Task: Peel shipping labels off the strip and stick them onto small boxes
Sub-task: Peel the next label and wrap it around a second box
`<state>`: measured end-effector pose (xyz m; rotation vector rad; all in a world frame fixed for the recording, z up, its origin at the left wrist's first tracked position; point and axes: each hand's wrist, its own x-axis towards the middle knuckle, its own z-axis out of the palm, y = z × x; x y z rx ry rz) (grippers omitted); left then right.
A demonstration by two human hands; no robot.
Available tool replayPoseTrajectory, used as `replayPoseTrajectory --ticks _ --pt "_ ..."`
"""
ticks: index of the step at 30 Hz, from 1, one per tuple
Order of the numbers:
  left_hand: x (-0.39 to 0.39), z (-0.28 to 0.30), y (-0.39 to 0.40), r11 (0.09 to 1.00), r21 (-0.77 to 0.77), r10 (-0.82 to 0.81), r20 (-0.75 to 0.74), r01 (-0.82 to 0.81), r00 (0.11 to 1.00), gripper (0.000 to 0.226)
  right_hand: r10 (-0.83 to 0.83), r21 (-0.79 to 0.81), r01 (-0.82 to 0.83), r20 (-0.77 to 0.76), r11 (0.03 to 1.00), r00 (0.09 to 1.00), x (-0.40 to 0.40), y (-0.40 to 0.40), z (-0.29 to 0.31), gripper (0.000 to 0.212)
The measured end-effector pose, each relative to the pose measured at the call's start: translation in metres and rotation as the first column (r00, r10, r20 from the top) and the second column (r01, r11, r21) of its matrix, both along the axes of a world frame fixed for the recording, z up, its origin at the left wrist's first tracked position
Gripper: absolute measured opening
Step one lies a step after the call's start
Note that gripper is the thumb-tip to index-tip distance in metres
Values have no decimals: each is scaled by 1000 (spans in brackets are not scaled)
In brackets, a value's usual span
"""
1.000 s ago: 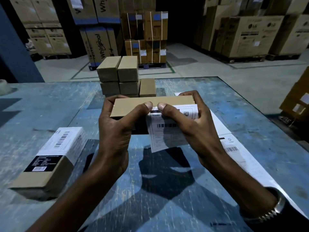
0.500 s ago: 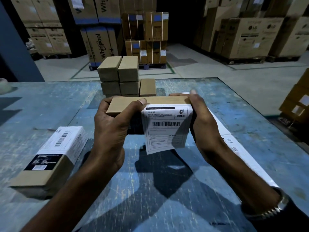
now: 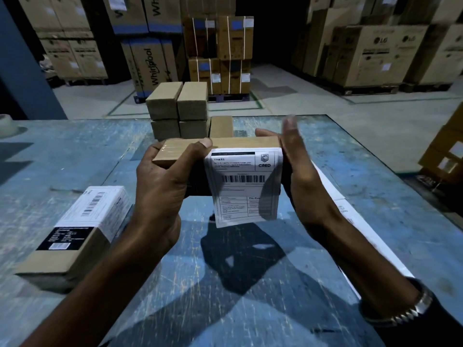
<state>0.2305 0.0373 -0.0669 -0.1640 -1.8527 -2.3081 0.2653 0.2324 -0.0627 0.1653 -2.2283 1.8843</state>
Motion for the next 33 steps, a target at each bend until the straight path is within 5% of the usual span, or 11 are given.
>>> replayPoseTrajectory --ticks 6,16,21,26,30,33 --pt "2 -3 2 998 -37 47 -75 -49 996 76 7 43 -6 -17 999 1000 1 1 -4 31" --pt "9 -5 10 997 -45 53 -137 -59 989 60 -121 68 127 -86 990 989 5 -7 -3 54" --pt "3 -8 7 998 -6 56 -23 -56 998 70 -119 137 128 -77 982 990 3 -1 -4 29" --pt "-5 -8 0 998 70 -7 102 0 995 70 -149 135 158 -80 978 986 3 1 -3 76" --pt "-4 -8 4 997 44 -71 182 64 981 42 -75 50 80 -103 995 992 2 0 4 51" --pt "-4 -9 6 995 54 -100 239 90 966 51 -56 104 73 -158 992 986 4 -4 6 44"
